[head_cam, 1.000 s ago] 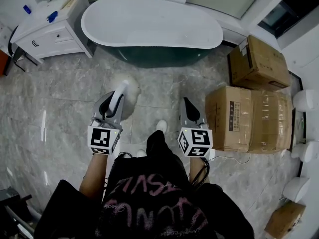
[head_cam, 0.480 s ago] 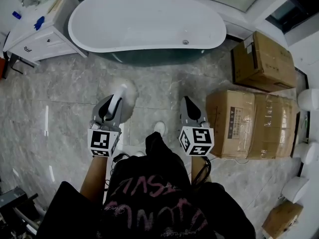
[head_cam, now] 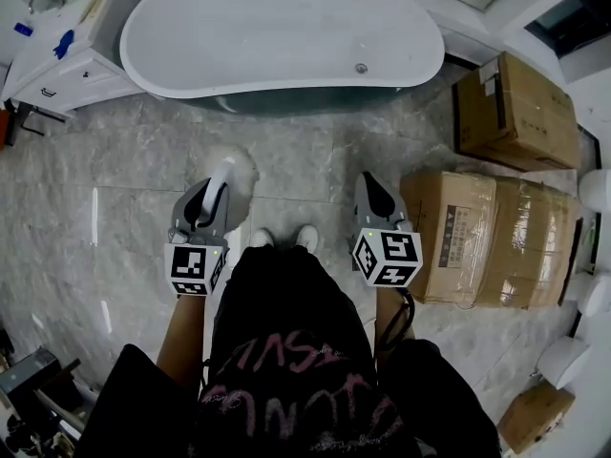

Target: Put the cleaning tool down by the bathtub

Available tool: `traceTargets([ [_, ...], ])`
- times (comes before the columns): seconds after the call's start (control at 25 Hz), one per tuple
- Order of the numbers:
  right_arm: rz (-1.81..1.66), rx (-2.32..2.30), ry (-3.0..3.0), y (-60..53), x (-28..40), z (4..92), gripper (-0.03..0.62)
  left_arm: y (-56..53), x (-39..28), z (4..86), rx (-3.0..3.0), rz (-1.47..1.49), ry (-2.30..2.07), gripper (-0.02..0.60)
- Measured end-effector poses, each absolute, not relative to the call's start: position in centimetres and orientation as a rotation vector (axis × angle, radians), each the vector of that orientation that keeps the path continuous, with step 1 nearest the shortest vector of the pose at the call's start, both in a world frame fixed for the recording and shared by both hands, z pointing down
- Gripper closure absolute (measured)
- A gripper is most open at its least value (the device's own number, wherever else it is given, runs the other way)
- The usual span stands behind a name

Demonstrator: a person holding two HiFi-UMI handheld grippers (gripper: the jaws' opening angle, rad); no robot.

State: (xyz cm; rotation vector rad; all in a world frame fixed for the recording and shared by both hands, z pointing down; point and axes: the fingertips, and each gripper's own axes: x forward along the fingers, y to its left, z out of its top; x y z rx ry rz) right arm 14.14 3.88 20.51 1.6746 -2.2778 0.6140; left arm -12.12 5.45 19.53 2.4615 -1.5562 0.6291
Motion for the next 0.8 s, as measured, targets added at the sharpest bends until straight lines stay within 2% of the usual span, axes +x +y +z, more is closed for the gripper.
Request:
traceTargets([
  [0.8,0.616,1.612,-2.163,-2.4,11.8,26.9,0.582,-2.4,-16.6,27.3,2.354,0.687,-1.503,0.489],
])
